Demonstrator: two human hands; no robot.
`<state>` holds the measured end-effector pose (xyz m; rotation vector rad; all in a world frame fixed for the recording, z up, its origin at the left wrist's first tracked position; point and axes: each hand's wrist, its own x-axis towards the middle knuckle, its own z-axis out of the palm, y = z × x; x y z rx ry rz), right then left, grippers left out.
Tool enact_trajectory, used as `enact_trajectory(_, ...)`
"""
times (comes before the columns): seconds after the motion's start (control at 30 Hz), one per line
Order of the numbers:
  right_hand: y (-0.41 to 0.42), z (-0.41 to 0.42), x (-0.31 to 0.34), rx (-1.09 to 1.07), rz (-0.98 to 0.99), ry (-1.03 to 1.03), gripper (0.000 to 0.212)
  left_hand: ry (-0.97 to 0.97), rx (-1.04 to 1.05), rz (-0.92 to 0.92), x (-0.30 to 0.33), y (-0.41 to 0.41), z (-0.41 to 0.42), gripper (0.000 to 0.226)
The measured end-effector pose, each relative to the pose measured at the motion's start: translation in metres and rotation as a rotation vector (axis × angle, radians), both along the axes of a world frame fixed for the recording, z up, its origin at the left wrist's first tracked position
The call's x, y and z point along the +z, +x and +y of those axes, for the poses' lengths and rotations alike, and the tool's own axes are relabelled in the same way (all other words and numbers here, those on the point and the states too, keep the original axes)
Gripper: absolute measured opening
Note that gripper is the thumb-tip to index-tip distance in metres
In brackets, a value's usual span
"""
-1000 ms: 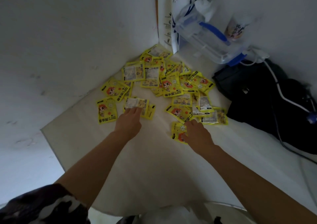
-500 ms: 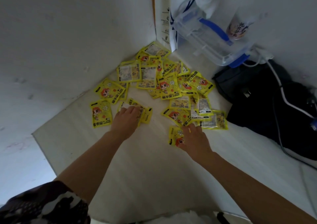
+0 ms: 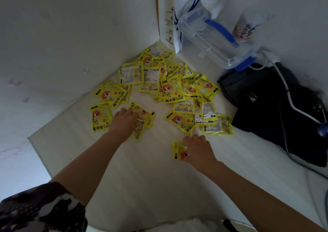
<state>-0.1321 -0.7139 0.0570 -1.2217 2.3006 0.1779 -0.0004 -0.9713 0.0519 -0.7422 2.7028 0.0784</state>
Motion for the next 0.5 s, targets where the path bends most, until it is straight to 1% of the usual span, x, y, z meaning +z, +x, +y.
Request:
enact_trajectory(0.1,0.002,0.0,0.0,0.016,-0.018,-0.009,0.057,-0.029,-0.001,0.015,0.002,0.006,0.002,0.041)
enact_trajectory(0.2,0.003,0.001,0.0,0.066,-0.017,-0.03,0.044,-0.051,-0.035,-0.008,0.005,0.01,0.002,0.042)
enact_trajectory(0.33,0.003,0.005,-0.003,0.112,-0.057,-0.063,0.036,-0.017,-0.087,0.002,0.009,0.015,0.001,0.043)
enact_trajectory(0.43,-0.005,0.005,0.001,0.116,-0.108,-0.063,0.03,0.053,-0.097,0.042,0.01,0.014,-0.004,0.032)
enact_trajectory(0.5,-0.017,0.005,0.006,0.1,-0.109,-0.067,0.029,0.16,-0.049,0.059,0.013,0.008,-0.006,0.02)
